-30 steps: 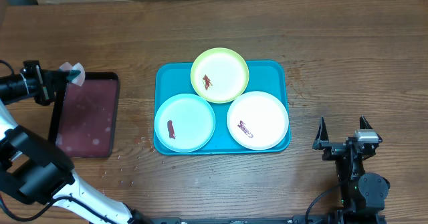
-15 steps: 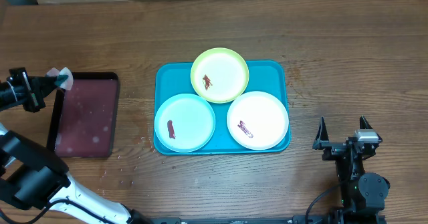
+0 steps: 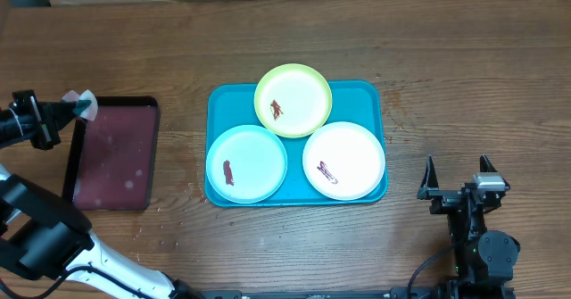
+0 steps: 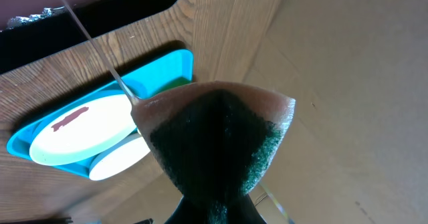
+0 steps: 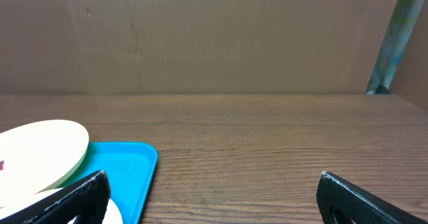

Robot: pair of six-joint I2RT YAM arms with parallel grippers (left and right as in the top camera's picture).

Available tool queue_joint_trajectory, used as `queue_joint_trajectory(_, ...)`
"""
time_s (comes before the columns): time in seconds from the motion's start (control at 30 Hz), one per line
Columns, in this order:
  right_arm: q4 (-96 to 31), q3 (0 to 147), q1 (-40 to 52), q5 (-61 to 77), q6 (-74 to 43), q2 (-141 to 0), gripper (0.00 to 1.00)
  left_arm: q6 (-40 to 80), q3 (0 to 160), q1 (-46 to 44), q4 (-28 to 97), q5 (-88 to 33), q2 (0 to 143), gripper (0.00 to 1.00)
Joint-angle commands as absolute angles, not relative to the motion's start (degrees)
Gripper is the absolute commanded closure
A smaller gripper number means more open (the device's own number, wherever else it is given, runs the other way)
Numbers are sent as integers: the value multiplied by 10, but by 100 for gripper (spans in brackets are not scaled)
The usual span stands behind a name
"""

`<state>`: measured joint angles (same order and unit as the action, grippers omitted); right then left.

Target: Clean dirty plates on tray and stack at the side

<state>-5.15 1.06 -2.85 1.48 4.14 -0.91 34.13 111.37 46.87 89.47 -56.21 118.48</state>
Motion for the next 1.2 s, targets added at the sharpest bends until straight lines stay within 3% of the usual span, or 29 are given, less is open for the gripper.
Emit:
queue_joint_trajectory(0.0,-48,5,-25,11,43,-8,0,327,1123,468,897,-581,1169,96)
queue_joint_trajectory(0.63,-48,5,-25,11,43,-8,0,321,1123,469,900,-577,1169,96)
queue_joint_trajectory(1.0,-48,5,-25,11,43,-8,0,315,1122,467,900,-448,1169,96)
queue_joint_trajectory(1.17,-48,5,-25,11,43,-8,0,295,1121,458,903,-444,1169,96)
